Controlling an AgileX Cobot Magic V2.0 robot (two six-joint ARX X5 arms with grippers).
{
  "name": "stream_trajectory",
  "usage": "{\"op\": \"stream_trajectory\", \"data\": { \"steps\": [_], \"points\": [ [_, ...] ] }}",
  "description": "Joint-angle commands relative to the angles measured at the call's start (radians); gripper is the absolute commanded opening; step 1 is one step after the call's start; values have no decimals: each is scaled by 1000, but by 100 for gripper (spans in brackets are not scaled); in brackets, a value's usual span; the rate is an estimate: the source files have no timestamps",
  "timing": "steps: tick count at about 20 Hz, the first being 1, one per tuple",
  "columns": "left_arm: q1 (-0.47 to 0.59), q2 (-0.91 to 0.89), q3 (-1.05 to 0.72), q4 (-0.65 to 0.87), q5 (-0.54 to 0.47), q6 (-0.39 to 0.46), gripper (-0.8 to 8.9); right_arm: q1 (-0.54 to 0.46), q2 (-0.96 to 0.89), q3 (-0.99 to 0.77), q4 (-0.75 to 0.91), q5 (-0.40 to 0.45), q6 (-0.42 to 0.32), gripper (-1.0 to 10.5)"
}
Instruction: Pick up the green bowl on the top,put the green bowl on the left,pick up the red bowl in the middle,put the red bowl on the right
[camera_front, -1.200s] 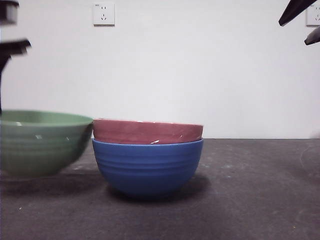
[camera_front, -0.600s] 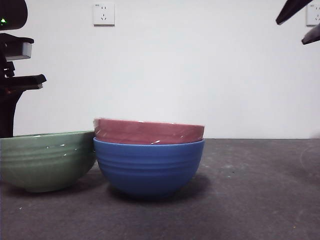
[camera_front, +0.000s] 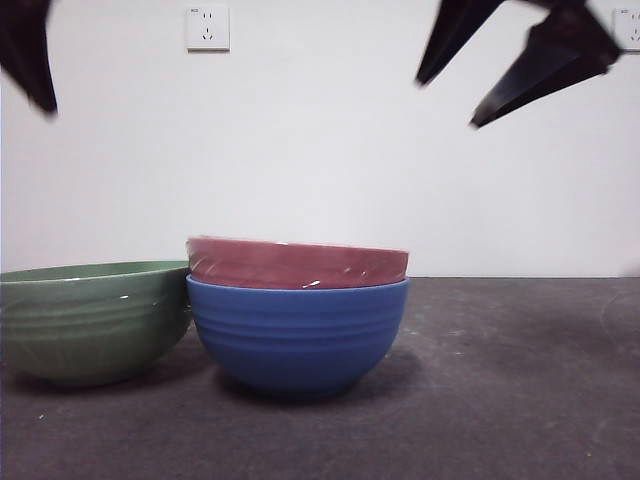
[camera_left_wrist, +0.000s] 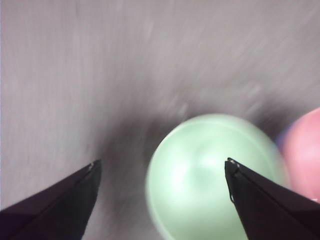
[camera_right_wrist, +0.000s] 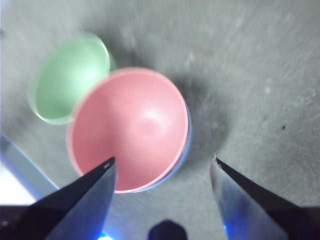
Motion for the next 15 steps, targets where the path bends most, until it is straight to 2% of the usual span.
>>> {"op": "stream_trajectory", "data": {
  "steps": [1, 3, 5, 10, 11, 13, 15],
  "points": [
    [-3, -92, 12, -2, 50, -32, 413, 60, 100, 49, -23, 74, -39, 307],
    [-3, -156, 12, 0, 72, -49, 410, 107, 175, 66, -17, 154, -58, 223],
    [-3, -187, 12, -5, 70, -49, 409, 134, 245, 66, 2, 198, -64, 216],
    [-3, -192, 12, -28, 69, -49, 409, 145, 371, 66, 68, 198, -64, 200],
    [-3, -192, 12, -30, 69, -49, 409, 145, 383, 66, 74, 199, -65, 150],
    [-3, -192, 12, -34, 63, -49, 409, 145, 385, 66, 76, 201, -64, 148],
    [-3, -192, 12, -34, 63, -48, 409, 145, 385, 66, 79, 201, -64, 62]
  ]
}}
